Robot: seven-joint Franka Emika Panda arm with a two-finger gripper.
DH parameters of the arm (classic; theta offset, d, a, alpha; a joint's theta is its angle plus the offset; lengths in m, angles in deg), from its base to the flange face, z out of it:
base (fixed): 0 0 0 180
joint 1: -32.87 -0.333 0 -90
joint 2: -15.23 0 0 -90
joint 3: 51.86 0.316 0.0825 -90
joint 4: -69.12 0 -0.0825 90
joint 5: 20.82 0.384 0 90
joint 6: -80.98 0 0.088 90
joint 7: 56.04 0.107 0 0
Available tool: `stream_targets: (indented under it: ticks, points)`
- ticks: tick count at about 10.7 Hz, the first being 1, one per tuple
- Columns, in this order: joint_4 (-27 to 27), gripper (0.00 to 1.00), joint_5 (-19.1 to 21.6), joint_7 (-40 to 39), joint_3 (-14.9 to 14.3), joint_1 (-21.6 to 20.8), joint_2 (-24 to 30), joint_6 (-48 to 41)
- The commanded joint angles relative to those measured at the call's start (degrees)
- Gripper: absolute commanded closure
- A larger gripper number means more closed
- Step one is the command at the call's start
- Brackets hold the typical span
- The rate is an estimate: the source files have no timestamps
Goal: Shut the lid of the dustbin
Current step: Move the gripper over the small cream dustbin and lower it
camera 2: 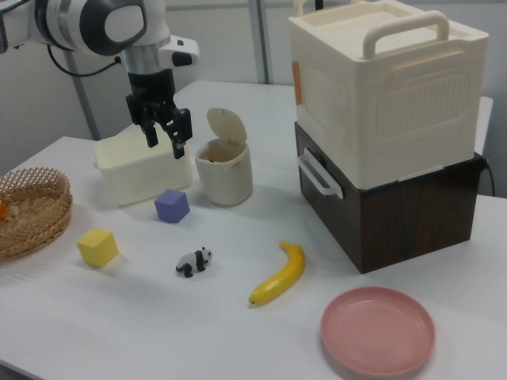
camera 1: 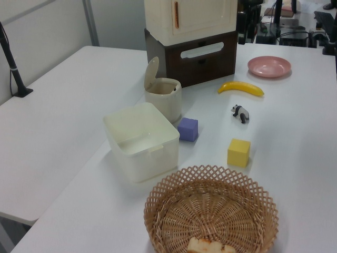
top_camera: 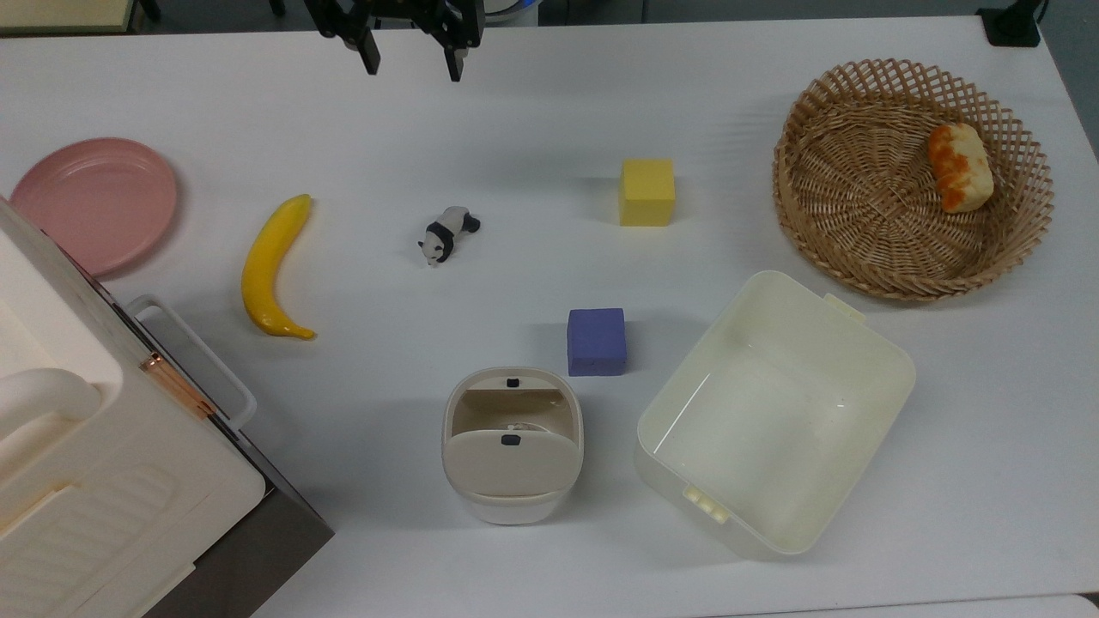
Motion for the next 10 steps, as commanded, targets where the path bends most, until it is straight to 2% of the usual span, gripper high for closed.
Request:
stream_targets:
  ticks: [1,5,7,10]
  points:
    - [-0.08,0.74,1.51,-1.26,-0.25,-1.12,-0.04,-0.19]
    - [-0.25,0.82,3.27,-1.09,-0.25,-1.64,-0.04,0.15]
    - [0.01,0.84,3.18,-0.83,-0.25,-1.91,-0.47,6.28]
    - [0.19,0.84,3.18,-0.21,0.45,-4.45,-5.55,20.75]
